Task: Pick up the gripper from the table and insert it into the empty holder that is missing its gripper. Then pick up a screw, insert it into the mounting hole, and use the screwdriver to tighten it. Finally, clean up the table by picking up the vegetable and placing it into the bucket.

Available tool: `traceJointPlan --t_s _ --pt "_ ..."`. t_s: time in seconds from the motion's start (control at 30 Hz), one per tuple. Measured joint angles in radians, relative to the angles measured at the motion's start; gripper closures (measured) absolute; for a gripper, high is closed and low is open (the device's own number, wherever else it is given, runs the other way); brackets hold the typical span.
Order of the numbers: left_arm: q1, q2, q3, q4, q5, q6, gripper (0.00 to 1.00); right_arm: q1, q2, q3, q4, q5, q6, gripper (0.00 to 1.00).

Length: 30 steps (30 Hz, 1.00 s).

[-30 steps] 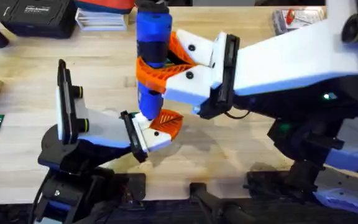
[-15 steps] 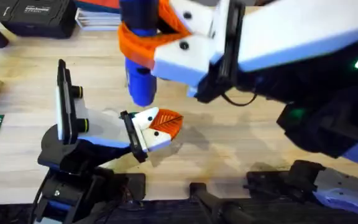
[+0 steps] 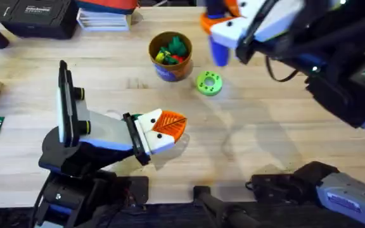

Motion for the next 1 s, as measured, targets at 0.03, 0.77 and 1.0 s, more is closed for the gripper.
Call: traceJointPlan --t_s 0.03,0.77,1.0 --pt "0.0 0.0 0.0 0.0 0.0 0.0 0.986 -0.026 0.001 0.0 -0.029 0.026 -0.057 0.976" --pt "0.0 0.0 0.0 0.0 0.0 0.0 0.986 -0.17 0.468 0.0 -0.18 0.416 -1.036 0.976" --pt "0.0 0.0 0.0 0.0 0.0 0.0 0.986 -0.17 0.48 0.001 -0.229 0.427 -0.959 0.694"
